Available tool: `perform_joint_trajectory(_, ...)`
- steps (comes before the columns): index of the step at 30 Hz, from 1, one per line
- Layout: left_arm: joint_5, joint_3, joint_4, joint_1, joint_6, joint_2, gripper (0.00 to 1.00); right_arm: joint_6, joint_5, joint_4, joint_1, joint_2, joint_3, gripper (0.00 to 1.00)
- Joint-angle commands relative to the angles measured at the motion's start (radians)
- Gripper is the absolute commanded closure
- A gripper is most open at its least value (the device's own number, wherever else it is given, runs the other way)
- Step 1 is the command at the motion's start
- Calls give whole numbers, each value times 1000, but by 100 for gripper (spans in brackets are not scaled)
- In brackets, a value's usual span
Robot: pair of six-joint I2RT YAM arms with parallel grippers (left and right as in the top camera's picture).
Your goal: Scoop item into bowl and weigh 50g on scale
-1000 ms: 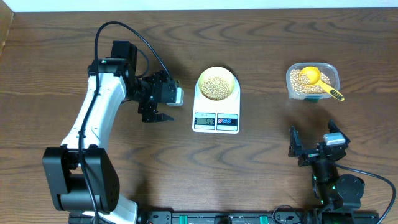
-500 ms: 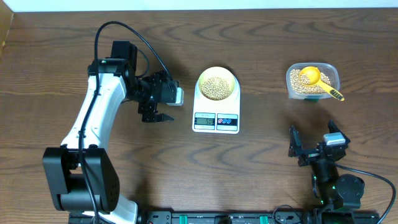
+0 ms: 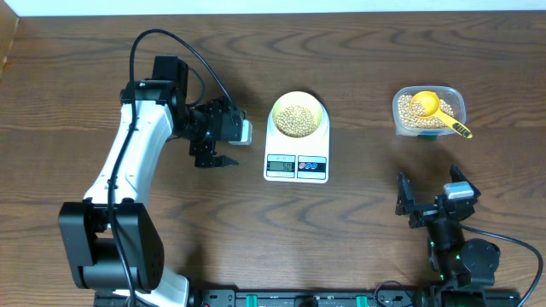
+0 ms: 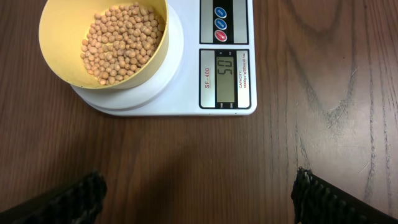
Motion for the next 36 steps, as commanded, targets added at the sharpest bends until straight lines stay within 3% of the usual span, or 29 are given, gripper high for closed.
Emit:
perform_joint_trajectory(1,16,1,-3,-2,13,0,2,-11,18,-6,6,-7,-1,1)
perform_joint_trajectory(18,9,0,-2,-8,14,-17,2,-11,18,-6,6,-6,-1,1)
perform_joint_trajectory(34,8,0,-3,-44,13,-260,2,-11,18,-6,6,-6,-1,1)
perform_joint_trajectory(36,-48,-4,-3,-43,13,-307,2,-11,18,-6,6,-6,-1,1)
